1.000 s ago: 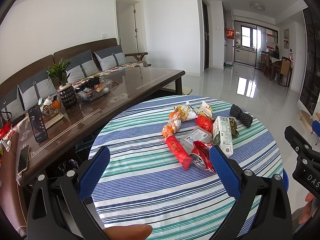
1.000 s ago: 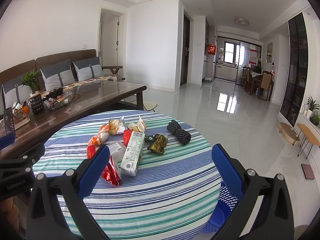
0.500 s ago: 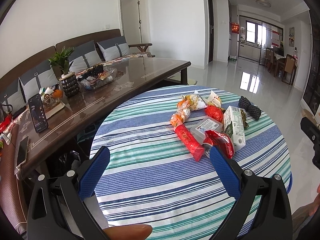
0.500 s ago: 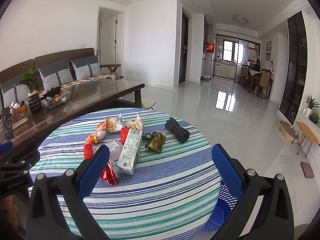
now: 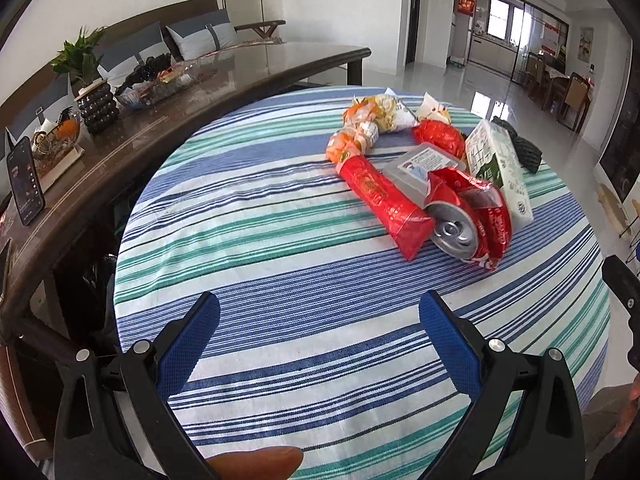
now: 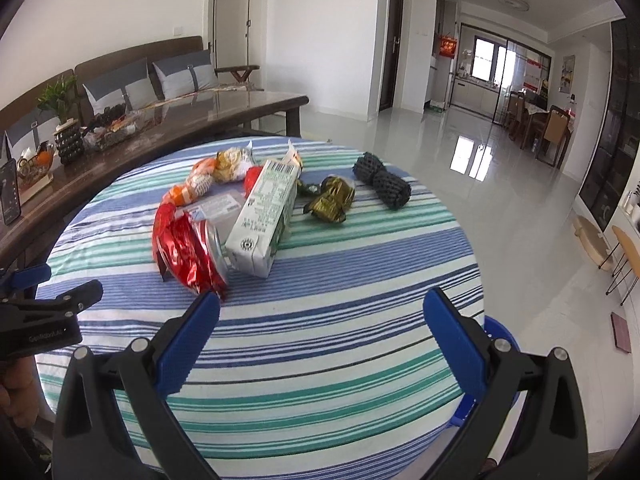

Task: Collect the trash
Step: 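Reach the left tool to the red sausage wrapper while the right tool approaches the crushed can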

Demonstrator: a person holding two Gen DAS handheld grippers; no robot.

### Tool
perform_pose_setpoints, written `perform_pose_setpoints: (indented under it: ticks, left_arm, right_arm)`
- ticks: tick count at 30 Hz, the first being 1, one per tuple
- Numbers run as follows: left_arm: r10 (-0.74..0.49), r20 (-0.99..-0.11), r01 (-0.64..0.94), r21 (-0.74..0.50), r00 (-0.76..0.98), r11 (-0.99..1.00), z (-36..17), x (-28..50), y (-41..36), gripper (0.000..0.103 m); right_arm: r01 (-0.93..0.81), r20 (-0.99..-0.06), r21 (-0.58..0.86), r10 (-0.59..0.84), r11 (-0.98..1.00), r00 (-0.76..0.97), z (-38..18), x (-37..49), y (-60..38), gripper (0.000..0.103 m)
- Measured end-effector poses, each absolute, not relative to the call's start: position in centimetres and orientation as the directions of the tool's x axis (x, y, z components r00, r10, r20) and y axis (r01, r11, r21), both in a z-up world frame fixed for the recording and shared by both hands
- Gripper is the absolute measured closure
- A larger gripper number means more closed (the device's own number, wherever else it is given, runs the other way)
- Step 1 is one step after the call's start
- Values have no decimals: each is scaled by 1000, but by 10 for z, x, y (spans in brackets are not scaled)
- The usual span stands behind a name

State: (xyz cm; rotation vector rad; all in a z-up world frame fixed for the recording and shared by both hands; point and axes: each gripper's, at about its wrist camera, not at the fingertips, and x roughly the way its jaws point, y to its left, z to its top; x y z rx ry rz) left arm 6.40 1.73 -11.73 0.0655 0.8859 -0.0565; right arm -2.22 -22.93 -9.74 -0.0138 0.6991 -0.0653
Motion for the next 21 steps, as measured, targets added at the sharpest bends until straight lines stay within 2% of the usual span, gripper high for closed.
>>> perform_pose_setpoints:
  ticks: [10, 21]
  left_arm:
    - [-12, -840, 63, 27, 542, 998, -158, 96, 18, 4]
    - [-10, -832, 37, 12, 554, 999, -160, 102, 22, 4]
  right_arm:
    - [-6, -707, -4, 1, 1000, 707, -131, -7, -227, 5]
    - [-52, -765, -22, 17, 998, 643, -155, 3, -220, 5]
